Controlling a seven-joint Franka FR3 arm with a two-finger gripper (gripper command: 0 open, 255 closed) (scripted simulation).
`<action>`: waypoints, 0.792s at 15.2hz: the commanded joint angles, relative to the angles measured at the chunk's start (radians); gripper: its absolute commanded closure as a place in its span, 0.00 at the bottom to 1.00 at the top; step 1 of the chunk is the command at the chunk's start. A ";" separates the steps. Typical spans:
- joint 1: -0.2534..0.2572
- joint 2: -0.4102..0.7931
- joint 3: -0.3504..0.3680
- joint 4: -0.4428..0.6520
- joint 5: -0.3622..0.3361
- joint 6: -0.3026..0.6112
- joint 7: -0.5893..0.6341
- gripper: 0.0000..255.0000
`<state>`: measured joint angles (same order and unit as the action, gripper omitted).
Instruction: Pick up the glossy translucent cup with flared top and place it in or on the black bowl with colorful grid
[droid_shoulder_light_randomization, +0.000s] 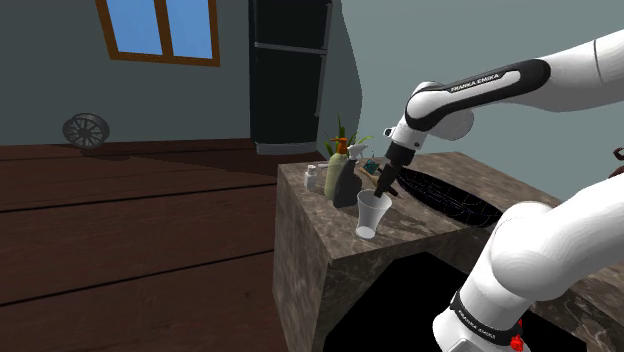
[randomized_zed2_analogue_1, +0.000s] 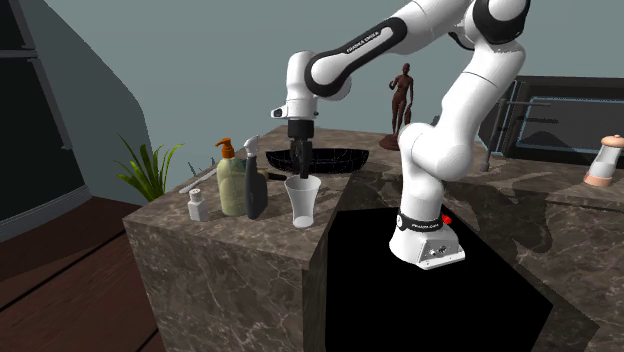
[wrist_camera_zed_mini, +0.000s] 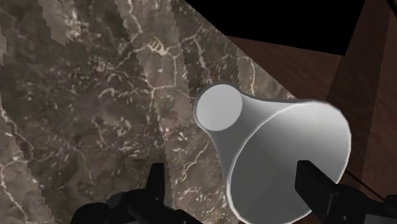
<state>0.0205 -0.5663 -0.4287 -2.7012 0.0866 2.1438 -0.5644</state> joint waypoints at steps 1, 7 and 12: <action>0.009 0.017 -0.004 -0.019 0.009 0.037 -0.007 0.00; 0.019 0.039 -0.007 -0.040 0.020 0.080 -0.014 0.00; 0.019 0.039 -0.007 -0.040 0.020 0.080 -0.014 0.00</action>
<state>0.0399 -0.5269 -0.4361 -2.7410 0.1067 2.2235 -0.5784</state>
